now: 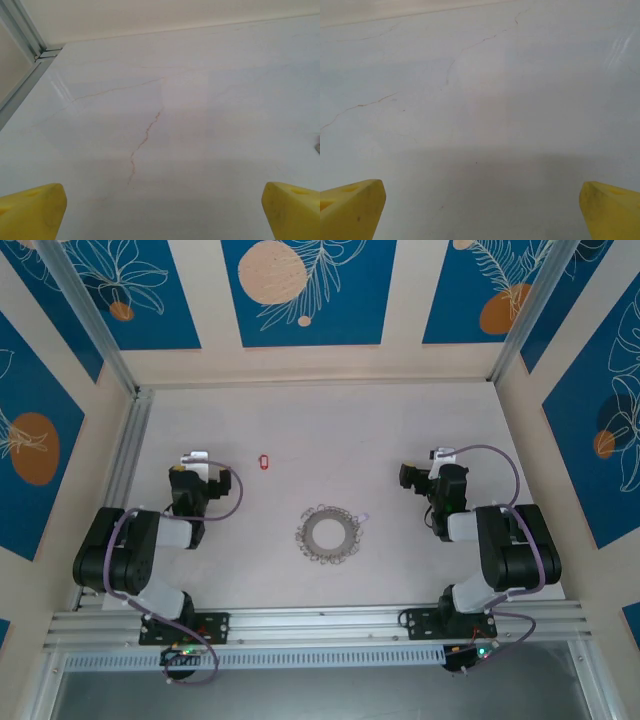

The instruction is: Put the keys on the keyring

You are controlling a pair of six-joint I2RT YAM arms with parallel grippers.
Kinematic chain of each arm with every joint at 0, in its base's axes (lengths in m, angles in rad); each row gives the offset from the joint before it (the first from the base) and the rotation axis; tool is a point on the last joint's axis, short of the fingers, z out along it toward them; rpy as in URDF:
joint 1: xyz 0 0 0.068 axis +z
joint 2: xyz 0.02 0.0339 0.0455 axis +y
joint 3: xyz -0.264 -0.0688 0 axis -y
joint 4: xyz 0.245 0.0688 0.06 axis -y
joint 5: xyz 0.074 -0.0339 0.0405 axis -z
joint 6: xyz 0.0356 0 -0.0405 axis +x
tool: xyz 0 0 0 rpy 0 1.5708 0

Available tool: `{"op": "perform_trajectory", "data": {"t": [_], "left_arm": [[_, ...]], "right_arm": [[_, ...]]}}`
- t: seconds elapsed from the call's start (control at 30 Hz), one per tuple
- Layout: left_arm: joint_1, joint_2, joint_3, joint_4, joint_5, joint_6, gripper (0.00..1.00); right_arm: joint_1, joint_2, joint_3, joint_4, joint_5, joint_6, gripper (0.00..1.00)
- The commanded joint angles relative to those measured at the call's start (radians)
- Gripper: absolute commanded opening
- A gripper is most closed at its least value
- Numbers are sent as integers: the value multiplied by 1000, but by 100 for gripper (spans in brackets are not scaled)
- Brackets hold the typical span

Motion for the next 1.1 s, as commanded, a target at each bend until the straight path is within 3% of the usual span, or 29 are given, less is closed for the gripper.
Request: {"op": "perform_trajectory", "data": {"t": [0.0,0.77,0.9,0.97,1.07], "left_arm": [[4,7,0,21,23,12,100],[8,1,-5,25,33,11,100],[-4,-136,21,-150,43,26,100],[-5,-227,39,-258,50,16,100],[-11,-358,43,-373,64,-35,100]], "right_arm": [[4,-3,17,43,21,-13,99],[18,-33,29,-4,48,-19,99],[37,-51,4,43,50,-48,99],[78,-127,54,-112,127,-69,99],[127,-234,95,-221,74,-136,99]]}}
